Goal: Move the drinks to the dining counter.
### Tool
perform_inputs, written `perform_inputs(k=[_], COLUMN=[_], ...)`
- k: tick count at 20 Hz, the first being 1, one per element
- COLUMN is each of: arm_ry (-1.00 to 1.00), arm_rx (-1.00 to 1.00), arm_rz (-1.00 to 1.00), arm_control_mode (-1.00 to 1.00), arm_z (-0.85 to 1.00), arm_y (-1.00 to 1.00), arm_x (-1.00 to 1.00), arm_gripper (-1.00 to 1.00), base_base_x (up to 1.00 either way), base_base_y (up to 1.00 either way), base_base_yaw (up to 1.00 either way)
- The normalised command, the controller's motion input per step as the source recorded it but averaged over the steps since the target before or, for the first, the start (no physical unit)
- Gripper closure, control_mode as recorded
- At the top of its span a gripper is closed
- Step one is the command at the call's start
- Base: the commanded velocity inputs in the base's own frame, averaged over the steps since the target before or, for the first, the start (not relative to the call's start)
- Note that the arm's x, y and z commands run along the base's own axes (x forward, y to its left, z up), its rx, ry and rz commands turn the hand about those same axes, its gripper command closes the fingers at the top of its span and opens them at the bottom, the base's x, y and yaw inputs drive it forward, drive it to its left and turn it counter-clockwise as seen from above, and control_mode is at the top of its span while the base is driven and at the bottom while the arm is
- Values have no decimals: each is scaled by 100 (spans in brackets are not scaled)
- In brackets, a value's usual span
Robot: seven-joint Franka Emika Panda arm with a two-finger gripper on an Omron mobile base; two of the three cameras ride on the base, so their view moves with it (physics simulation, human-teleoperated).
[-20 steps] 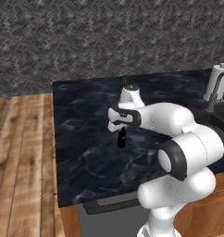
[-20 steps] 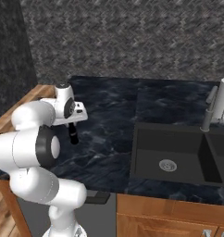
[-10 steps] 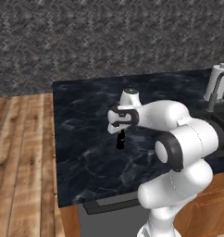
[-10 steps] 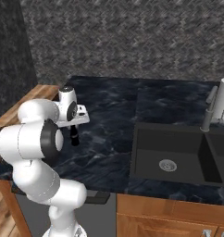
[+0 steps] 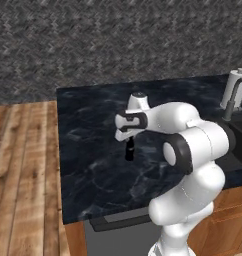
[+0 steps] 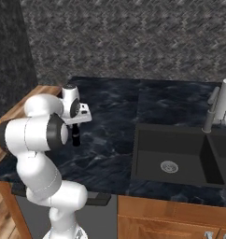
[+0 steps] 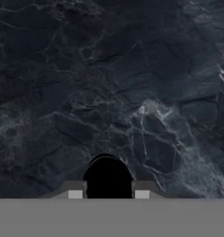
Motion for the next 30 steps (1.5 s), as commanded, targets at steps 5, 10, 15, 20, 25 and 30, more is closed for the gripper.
perform_inputs(k=[5, 10, 15, 20, 25, 30], arm_ry=[-1, -8, -11, -18, -3, 1], arm_rx=[0, 0, 0, 3, 4, 3], arm_rz=[0, 0, 0, 0, -1, -9], arm_control_mode=[-100, -100, -100, -100, -100, -100], arm_z=[-5, 0, 3, 76, 100, 72], arm_y=[1, 0, 0, 0, -1, -11], arm_x=[-10, -39, -41, -38, -67, -80], arm_gripper=[-100, -100, -100, -100, -100, -100], base_base_x=[0, 0, 0, 0, 0, 0], base_base_y=[0, 0, 0, 0, 0, 0], base_base_yaw=[0, 0, 0, 0, 0, 0])
